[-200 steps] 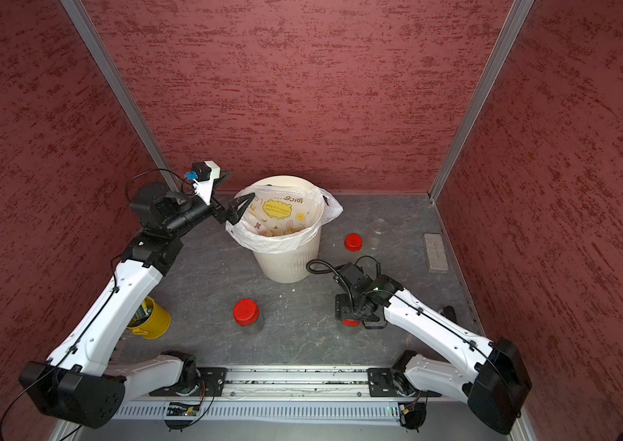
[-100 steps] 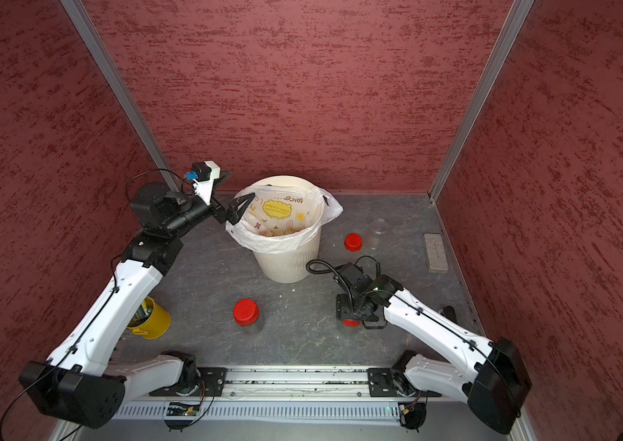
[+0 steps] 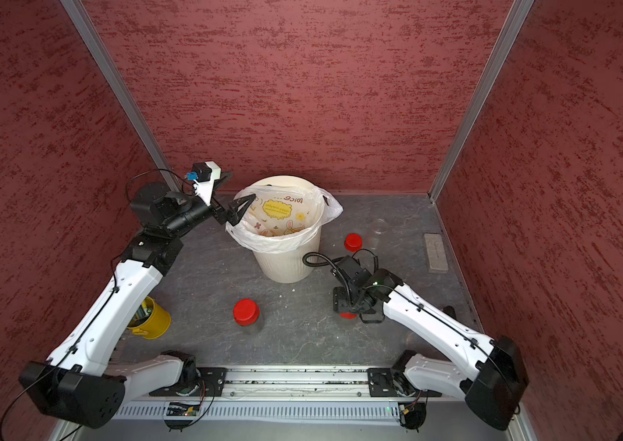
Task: Empty moldy tea leaves from jars
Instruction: Pick up the jar from the center of the board.
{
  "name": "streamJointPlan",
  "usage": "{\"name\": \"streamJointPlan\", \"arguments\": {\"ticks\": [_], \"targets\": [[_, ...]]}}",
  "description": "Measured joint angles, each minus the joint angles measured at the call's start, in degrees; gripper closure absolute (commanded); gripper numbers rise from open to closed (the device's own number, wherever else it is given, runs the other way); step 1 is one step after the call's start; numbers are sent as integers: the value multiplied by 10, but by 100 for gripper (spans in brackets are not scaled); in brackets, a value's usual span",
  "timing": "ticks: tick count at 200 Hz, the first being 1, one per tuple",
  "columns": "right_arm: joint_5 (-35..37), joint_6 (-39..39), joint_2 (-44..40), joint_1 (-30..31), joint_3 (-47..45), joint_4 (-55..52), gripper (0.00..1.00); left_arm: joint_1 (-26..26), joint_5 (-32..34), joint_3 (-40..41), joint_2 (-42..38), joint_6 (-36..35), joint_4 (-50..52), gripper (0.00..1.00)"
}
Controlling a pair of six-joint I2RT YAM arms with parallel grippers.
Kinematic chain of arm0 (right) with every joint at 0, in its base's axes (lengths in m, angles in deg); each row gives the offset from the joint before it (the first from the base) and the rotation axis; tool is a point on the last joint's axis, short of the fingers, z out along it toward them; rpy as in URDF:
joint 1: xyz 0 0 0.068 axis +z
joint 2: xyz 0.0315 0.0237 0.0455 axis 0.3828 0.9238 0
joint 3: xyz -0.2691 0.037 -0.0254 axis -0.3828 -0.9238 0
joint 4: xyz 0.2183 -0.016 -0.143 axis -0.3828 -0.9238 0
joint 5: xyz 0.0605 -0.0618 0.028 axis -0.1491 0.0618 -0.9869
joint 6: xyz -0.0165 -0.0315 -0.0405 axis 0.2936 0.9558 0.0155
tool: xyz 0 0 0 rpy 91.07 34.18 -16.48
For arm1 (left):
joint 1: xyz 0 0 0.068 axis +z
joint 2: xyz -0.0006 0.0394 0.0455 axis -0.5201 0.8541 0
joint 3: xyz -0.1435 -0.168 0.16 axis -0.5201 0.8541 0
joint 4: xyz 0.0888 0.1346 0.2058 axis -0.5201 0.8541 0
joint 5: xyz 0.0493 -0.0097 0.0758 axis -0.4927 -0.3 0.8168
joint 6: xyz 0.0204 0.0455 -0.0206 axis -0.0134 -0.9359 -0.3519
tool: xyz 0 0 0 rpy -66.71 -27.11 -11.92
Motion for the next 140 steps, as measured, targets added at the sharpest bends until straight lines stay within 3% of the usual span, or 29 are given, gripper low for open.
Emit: {"name": "streamJointPlan", "arguments": {"ticks": [39,140], "targets": [[7,30,19,0,118,-23,51,13,-54,0,0,2,0,0],[-12,184,144,1,488,-125,56,28,-292,-21,17,-37,92,0]]}}
